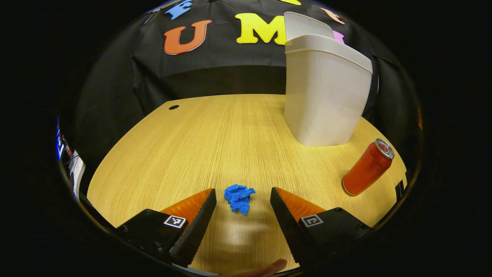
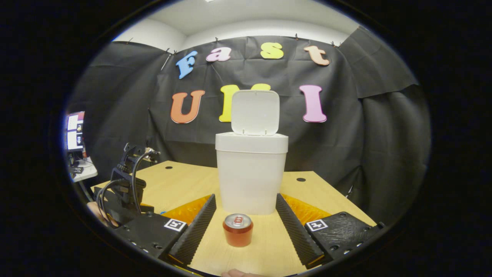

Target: Press the lid of the desktop garbage bin to open it, pick up the crumpled paper on the desktop and throw it into the bin, then pick up the pop can on the desktop and drop it into the bin, and finally close the garbage bin lid.

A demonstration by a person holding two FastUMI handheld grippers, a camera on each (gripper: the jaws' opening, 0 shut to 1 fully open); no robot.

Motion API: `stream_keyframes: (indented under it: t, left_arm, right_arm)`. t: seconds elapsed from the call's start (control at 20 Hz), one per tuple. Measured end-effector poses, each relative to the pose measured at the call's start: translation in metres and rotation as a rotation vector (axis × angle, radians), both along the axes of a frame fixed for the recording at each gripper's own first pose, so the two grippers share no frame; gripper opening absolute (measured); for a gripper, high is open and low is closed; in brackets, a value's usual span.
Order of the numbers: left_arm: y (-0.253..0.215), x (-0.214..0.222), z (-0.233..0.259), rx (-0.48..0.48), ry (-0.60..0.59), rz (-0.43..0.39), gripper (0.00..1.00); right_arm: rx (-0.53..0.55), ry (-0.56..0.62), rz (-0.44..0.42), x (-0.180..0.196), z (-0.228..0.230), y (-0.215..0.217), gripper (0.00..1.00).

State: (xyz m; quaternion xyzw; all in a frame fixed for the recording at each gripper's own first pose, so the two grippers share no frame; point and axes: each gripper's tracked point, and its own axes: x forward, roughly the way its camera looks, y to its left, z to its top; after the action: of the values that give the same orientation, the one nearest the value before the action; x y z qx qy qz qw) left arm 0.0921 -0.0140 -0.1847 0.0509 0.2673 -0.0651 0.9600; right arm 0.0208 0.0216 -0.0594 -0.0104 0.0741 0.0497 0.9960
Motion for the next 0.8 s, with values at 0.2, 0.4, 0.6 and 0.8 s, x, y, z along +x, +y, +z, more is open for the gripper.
stream_keyframes:
  t: [0.2, 0.4, 0.6, 0.8]
  left_arm:
    - [0.005, 0.005, -0.011, 0.011, 0.024, 0.021, 0.92]
    - [0.004, 0.010, -0.022, 0.008, 0.054, 0.012, 0.83]
    - [0.005, 0.014, -0.026, 0.024, 0.047, 0.005, 0.69]
    - [0.009, 0.019, -0.029, 0.013, 0.045, 0.007, 0.61]
  right_arm:
    - [0.000, 0.008, -0.007, 0.000, -0.004, -0.004, 0.97]
    - [0.004, 0.023, -0.006, 0.001, -0.011, -0.003, 0.97]
    - [-0.009, 0.044, 0.006, 0.002, -0.020, 0.002, 0.97]
    - [-0.012, 0.063, 0.020, 0.004, -0.030, 0.005, 0.98]
